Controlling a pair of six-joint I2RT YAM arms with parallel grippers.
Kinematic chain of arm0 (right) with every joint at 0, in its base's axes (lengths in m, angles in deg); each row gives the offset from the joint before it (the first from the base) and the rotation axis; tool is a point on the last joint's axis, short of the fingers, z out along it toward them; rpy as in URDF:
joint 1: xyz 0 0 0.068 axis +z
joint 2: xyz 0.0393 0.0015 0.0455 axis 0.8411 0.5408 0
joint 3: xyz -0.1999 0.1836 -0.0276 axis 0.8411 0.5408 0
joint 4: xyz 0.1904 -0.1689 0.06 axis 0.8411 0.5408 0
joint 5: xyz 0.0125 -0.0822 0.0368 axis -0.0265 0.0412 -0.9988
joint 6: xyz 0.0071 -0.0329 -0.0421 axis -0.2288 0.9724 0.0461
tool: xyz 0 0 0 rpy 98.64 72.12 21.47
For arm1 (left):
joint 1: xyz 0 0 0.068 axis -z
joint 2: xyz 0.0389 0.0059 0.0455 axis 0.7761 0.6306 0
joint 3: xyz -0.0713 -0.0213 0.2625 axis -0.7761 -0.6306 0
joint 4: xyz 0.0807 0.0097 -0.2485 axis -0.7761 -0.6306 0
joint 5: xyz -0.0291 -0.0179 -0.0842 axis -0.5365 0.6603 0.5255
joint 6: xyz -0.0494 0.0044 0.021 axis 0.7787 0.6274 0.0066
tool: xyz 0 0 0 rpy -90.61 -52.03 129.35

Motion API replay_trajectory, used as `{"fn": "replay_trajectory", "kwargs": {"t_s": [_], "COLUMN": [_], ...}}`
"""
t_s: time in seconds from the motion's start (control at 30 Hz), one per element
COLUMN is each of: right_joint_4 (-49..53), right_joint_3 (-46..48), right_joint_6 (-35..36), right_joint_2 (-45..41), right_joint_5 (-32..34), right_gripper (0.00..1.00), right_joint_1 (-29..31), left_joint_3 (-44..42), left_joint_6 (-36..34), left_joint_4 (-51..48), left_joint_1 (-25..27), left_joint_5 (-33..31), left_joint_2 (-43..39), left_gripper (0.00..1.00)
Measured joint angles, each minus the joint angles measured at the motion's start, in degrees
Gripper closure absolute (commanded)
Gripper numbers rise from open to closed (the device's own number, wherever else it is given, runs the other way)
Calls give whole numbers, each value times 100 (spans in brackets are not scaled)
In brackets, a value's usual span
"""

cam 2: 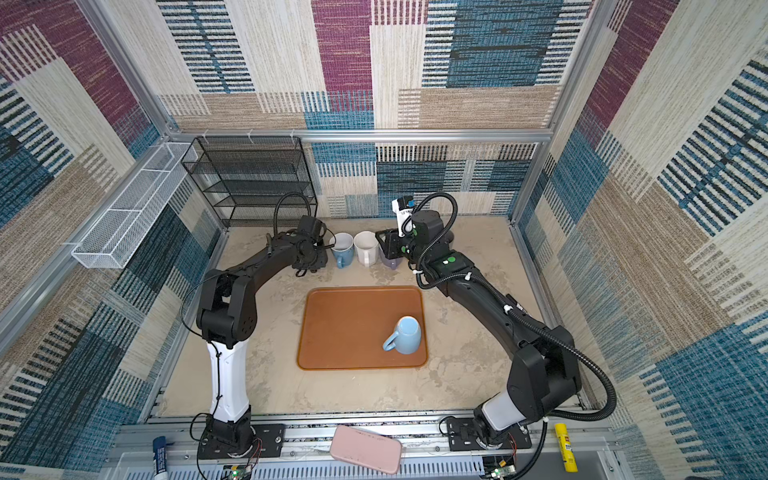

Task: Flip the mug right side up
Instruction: 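Lower the black mug with the left gripper beside the blue floral mug, then open the left gripper off the black mug while the right moves over the light-blue mug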

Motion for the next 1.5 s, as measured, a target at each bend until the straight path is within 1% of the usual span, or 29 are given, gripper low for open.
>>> {"fn": "replay_trajectory", "kwargs": {"t_s": [0.23, 0.6, 0.87, 1.23, 1.5], "right_joint_4": [9, 326, 686, 1596, 2579], "right_joint_3": [13, 350, 726, 1788, 2039], "right_joint_6": [0, 92, 98, -389, -922], "right_joint_2": [-4, -205, -455, -999, -1384], "right_joint_5": [7, 310, 457, 494, 575], "right_gripper": [65, 65, 65, 64, 59], "right_joint_1": [0, 0, 0, 0, 72], "left_joint_3": [-13, -181, -457, -1001, -1244], "left_joint_6": [0, 0, 2, 28, 46], "left_joint_4": [-2, -42, -61, -55, 94], "left_joint_1": [-2, 0, -2, -2, -2], "left_joint_5": [15, 11, -55, -173, -258], "left_joint_2": [-59, -455, -1034, -1932, -2269], "left_gripper": [67, 66, 66, 66, 66]}}
